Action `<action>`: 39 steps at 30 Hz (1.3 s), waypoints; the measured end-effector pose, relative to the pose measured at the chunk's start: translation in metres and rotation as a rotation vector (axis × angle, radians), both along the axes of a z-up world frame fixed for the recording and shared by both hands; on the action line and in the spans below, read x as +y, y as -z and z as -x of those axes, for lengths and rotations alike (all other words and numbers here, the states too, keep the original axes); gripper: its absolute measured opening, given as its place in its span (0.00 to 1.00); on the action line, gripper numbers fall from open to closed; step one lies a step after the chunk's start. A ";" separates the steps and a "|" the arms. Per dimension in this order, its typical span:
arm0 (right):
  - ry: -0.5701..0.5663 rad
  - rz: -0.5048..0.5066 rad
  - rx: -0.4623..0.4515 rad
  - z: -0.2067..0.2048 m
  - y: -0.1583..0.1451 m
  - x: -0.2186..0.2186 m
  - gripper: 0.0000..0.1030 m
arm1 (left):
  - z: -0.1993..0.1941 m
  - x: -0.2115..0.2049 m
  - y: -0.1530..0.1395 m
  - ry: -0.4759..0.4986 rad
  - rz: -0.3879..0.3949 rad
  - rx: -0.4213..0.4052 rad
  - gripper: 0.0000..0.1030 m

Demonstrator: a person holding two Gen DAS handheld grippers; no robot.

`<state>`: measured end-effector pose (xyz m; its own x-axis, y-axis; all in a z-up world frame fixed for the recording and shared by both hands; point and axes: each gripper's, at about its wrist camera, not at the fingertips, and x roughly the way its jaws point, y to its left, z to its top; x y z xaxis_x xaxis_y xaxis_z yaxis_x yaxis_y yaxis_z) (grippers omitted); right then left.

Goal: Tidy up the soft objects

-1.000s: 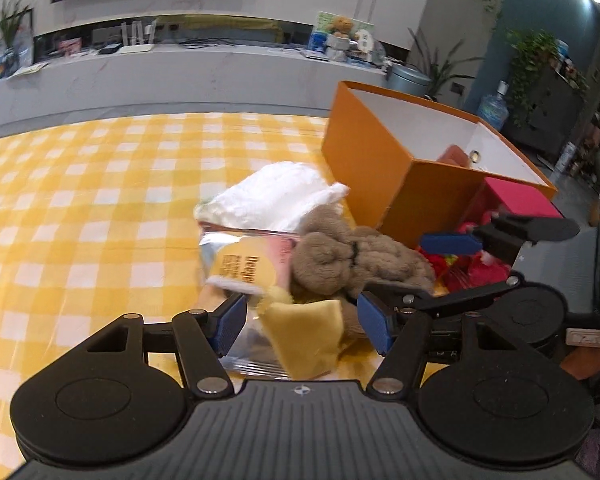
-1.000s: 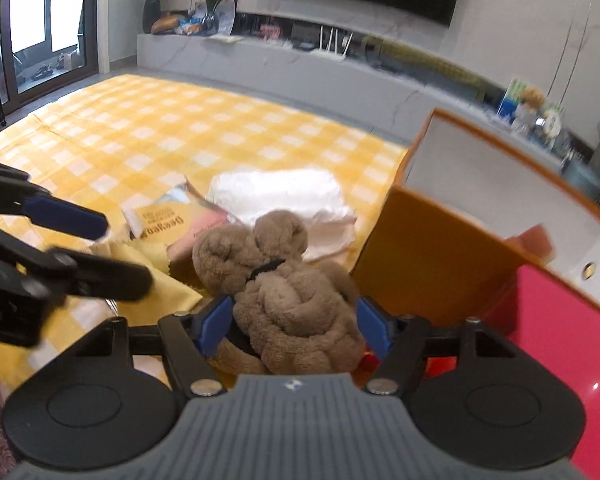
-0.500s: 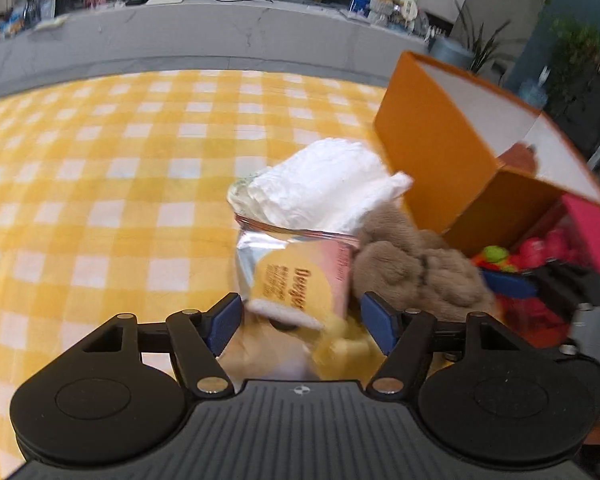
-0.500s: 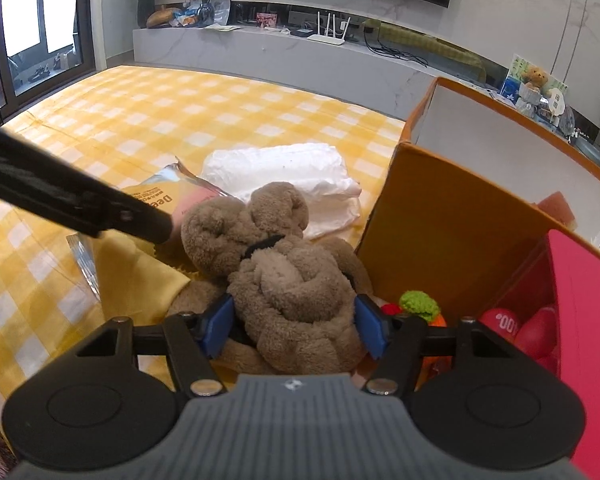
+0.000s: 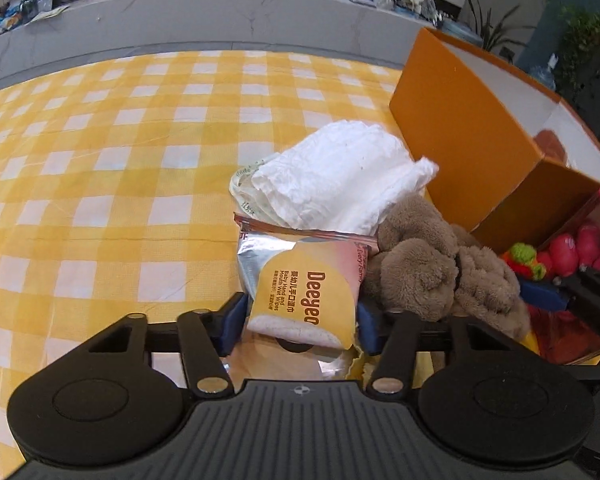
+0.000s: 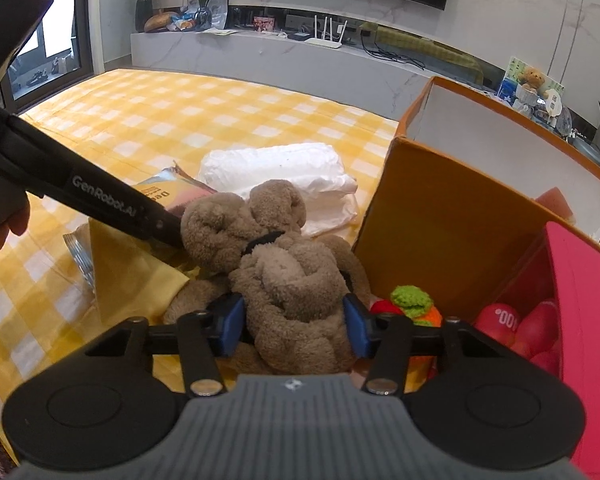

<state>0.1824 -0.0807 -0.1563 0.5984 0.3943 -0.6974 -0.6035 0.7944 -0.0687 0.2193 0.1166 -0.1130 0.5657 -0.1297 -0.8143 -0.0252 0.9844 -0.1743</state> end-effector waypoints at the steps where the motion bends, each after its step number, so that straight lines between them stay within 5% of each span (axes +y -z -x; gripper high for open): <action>1: -0.001 -0.005 -0.001 0.000 -0.001 -0.001 0.43 | 0.003 0.001 -0.002 -0.002 -0.002 -0.012 0.57; 6: -0.002 -0.062 -0.001 0.005 -0.011 -0.007 0.37 | 0.021 0.001 -0.022 -0.026 -0.047 -0.100 0.55; 10: 0.003 -0.088 -0.005 0.009 -0.024 -0.011 0.37 | 0.032 0.009 -0.038 -0.049 0.026 -0.141 0.55; 20: -0.037 0.015 0.033 0.041 -0.018 -0.016 0.37 | 0.074 0.014 -0.073 -0.134 0.068 -0.226 0.55; 23: -0.021 -0.004 0.031 0.051 -0.022 -0.020 0.37 | 0.087 0.011 -0.086 -0.136 0.036 -0.250 0.55; 26: -0.013 -0.047 0.020 0.062 -0.033 -0.028 0.37 | 0.099 -0.010 -0.101 -0.096 -0.152 -0.305 0.55; 27: -0.008 -0.063 0.008 0.067 -0.039 -0.031 0.37 | 0.101 -0.013 -0.103 -0.084 -0.150 -0.311 0.55; 30: -0.003 -0.101 -0.028 0.082 -0.055 -0.040 0.37 | 0.101 -0.016 -0.103 -0.059 -0.054 -0.272 0.55; 33: -0.009 -0.106 -0.055 0.096 -0.066 -0.046 0.37 | 0.103 -0.037 -0.090 -0.016 -0.048 -0.238 0.56; 39: 0.020 -0.045 -0.025 0.107 -0.047 -0.057 0.37 | 0.103 -0.054 -0.047 -0.010 0.026 -0.136 0.56</action>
